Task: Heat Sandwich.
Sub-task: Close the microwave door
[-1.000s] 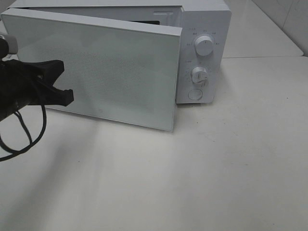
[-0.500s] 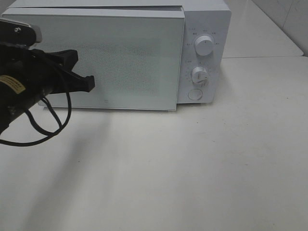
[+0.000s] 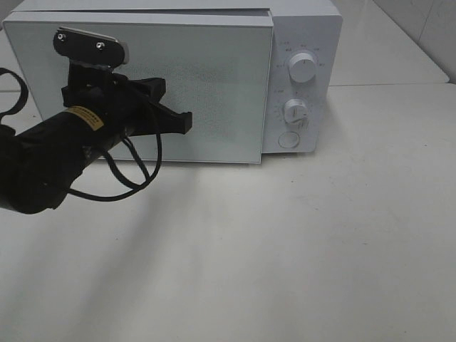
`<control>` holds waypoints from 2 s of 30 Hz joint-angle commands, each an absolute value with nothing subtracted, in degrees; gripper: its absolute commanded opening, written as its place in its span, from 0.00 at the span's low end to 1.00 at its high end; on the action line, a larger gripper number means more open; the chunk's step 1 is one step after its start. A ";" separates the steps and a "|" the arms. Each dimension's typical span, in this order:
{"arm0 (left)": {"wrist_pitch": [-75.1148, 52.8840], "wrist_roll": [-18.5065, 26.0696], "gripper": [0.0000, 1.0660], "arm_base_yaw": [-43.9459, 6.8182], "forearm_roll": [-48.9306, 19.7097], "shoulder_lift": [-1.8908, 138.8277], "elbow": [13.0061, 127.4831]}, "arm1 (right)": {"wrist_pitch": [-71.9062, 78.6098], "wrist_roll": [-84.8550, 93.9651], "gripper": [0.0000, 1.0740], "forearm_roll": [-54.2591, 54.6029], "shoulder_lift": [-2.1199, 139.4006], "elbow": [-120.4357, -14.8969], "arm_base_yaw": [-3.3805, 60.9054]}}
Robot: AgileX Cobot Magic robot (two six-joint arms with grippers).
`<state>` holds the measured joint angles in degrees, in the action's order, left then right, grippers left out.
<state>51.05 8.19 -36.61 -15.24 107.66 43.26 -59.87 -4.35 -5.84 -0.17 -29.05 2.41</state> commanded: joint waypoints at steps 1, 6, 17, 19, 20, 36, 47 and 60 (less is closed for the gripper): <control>49.05 8.59 0.00 -37.41 -17.59 108.58 46.41 | -59.36 -4.41 0.67 -6.13 -1.83 -28.99 2.06; 48.47 9.57 0.00 -38.10 -18.45 110.58 50.59 | -59.36 -4.41 0.67 -6.13 -1.83 -28.99 2.06; 44.63 11.29 0.00 -38.45 -20.28 113.22 57.18 | -59.36 -4.35 0.67 -6.13 -1.83 -28.99 2.06; 44.58 11.29 0.00 -38.45 -20.45 113.50 57.64 | -59.36 -4.35 0.67 -6.13 -1.83 -28.99 2.06; 44.40 11.29 0.00 -38.45 -20.63 113.96 58.61 | -59.36 -4.35 0.67 -6.13 -1.83 -28.99 2.06; 41.94 11.34 0.00 -38.45 -21.03 118.49 65.83 | -59.36 -4.35 0.67 -6.13 -1.83 -28.99 2.06; 41.77 11.29 0.00 -38.45 -21.08 118.49 66.00 | -59.36 -4.35 0.67 -6.13 -1.83 -28.99 2.06; 41.71 11.06 0.00 -38.45 -21.08 117.06 63.08 | -59.36 -4.35 0.67 -6.13 -1.83 -28.99 2.06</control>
<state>38.27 11.52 -39.94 -16.84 117.86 62.97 -59.87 -4.35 -5.79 -0.17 -29.05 2.41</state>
